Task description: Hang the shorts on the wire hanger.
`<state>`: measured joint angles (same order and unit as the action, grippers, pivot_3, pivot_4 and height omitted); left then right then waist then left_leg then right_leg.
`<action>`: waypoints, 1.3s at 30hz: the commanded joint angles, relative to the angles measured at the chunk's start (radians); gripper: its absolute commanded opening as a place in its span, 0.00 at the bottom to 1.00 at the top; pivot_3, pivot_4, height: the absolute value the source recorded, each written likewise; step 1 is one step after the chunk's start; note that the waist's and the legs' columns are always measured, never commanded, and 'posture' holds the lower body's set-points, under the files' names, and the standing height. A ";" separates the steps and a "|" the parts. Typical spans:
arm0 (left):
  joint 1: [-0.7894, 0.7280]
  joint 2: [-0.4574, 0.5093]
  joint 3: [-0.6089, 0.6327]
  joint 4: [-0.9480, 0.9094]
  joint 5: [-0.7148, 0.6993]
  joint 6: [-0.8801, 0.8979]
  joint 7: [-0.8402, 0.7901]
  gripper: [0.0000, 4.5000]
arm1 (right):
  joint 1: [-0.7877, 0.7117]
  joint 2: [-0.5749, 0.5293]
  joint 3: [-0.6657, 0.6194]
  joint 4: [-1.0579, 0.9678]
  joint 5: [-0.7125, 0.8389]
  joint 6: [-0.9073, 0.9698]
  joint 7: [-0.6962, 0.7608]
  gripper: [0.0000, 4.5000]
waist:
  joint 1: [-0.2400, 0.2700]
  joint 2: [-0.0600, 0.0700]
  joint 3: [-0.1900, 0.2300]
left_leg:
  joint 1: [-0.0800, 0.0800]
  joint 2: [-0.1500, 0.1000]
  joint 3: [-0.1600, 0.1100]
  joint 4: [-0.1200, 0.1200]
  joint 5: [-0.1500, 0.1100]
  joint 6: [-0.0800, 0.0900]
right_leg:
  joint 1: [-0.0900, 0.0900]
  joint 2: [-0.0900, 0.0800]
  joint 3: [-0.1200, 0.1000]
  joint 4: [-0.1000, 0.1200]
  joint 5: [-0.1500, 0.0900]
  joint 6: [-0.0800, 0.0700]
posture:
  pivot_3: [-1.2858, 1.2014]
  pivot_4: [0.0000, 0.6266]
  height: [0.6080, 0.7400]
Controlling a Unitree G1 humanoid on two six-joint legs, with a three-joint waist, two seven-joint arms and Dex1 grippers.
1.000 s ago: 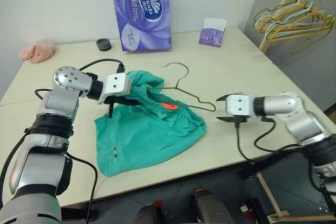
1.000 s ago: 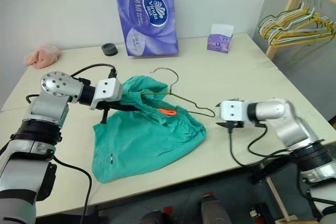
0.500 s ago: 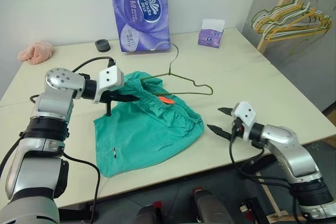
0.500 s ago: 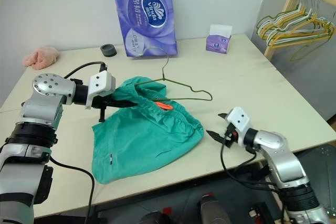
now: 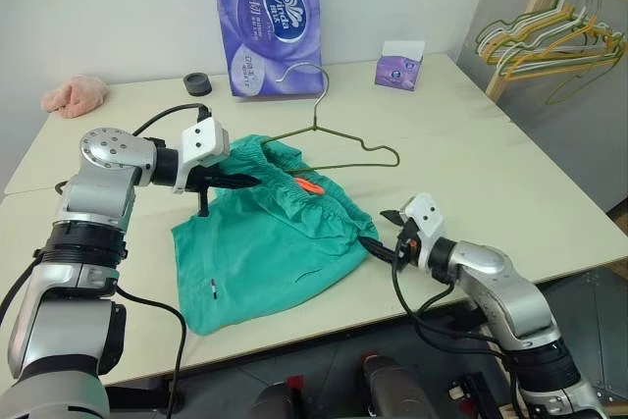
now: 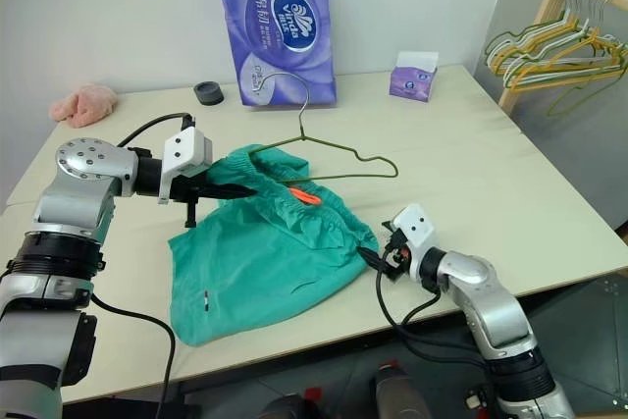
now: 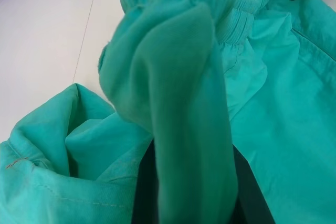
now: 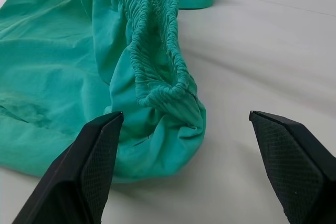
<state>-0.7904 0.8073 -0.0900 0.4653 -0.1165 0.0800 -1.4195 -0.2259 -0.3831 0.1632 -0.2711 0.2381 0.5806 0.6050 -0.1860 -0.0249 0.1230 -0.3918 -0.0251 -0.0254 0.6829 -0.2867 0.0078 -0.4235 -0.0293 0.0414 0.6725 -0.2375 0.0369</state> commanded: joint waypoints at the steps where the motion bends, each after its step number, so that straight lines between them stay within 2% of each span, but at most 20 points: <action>1: -0.007 0.018 0.035 -0.039 -0.026 0.000 0.010 0.00 | -0.012 0.020 -0.004 -0.007 -0.009 0.014 -0.041 0.91 | 0.000 0.000 0.000 | 0.000 0.000 0.000 0.000 0.000 0.000 | 0.000 0.000 0.000 0.000 0.000 0.000 | 0.44 0.14 1.00; 7: -0.007 0.016 0.032 -0.039 -0.025 -0.002 0.016 0.00 | -0.057 0.080 0.028 0.066 -0.039 0.074 -0.105 0.91 | -0.003 0.000 0.000 | 0.000 0.000 0.000 0.000 0.000 0.000 | 0.000 0.000 0.000 0.000 0.000 0.000 | 0.45 0.14 1.00; 9: -0.007 0.016 0.032 -0.039 -0.025 -0.003 0.018 0.00 | -0.068 0.106 0.012 0.079 -0.016 0.094 -0.113 0.83 | -0.002 0.000 0.000 | 0.000 0.000 0.000 0.000 0.000 0.000 | 0.000 0.000 0.000 0.000 0.000 0.000 | 0.45 0.14 1.00; 12: -0.005 0.016 0.034 -0.039 -0.026 -0.004 0.021 0.00 | -0.081 0.146 -0.019 0.080 0.017 0.108 -0.129 0.63 | -0.002 0.000 0.000 | 0.000 0.000 0.000 0.000 0.000 0.000 | 0.000 0.000 0.000 0.000 0.000 0.000 | 0.45 0.14 1.00; 16: 0.007 0.017 0.046 -0.050 -0.035 0.010 0.032 0.00 | -0.099 0.166 -0.055 0.084 0.027 0.084 -0.142 0.30 | -0.001 0.000 0.000 | 0.000 0.000 0.000 0.000 0.000 0.000 | 0.000 0.000 0.000 0.000 0.000 0.000 | 0.45 0.14 1.00; 19: 0.026 0.023 0.060 -0.077 -0.056 0.046 0.025 0.00 | -0.115 0.200 -0.131 0.080 0.106 0.131 -0.149 0.06 | -0.002 0.000 0.000 | 0.000 0.000 0.000 0.000 0.000 0.000 | 0.000 0.000 0.000 0.000 0.000 0.000 | 0.45 0.14 1.00; 20: 0.036 0.029 0.063 -0.095 -0.067 0.064 0.016 0.00 | -0.122 0.212 -0.166 0.076 0.145 0.161 -0.150 0.01 | -0.002 0.000 0.000 | 0.000 0.000 0.000 0.000 0.000 0.000 | 0.000 0.000 0.000 0.000 0.000 0.000 | 0.45 0.14 1.00; 23: 0.065 0.055 0.069 -0.154 -0.107 0.125 -0.021 0.00 | -0.147 0.208 -0.272 0.062 0.273 0.265 -0.132 0.01 | -0.003 0.000 0.000 | 0.000 0.000 0.000 -0.001 0.000 0.000 | 0.000 0.000 0.000 0.000 0.000 0.000 | 0.45 0.14 1.00; 29: 0.072 0.121 0.077 -0.244 -0.192 0.264 -0.094 0.00 | -0.179 0.116 -0.409 0.068 0.449 0.407 -0.094 0.01 | 0.002 0.000 0.000 | 0.000 0.000 0.000 -0.001 0.000 0.000 | 0.000 0.000 0.000 0.000 0.000 0.000 | 0.45 0.14 1.00; 33: 0.090 0.168 0.061 -0.239 -0.174 0.243 -0.128 0.00 | -0.187 0.077 -0.433 0.073 0.503 0.437 -0.095 0.01 | -0.002 0.000 0.000 | 0.001 0.000 0.000 -0.001 0.000 0.000 | 0.000 0.000 0.000 0.000 0.000 0.000 | 0.45 0.13 1.00; 39: 0.087 0.187 0.044 -0.208 -0.138 0.197 -0.132 0.00 | -0.189 0.052 -0.428 0.070 0.534 0.433 -0.107 0.01 | -0.001 0.000 0.000 | 0.000 0.000 0.000 -0.001 0.000 0.000 | 0.000 0.000 0.000 0.000 0.000 0.000 | 0.45 0.13 1.00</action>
<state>-0.6967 0.9593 -0.0570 0.2440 -0.2698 0.2958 -1.5526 -0.4036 -0.3086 -0.2249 -0.1723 0.7563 1.0218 0.5077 -0.1867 -0.0249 0.1230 -0.3914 -0.0248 -0.0252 0.6815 -0.2869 0.0080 -0.4238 -0.0292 0.0416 0.6725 -0.2377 0.0368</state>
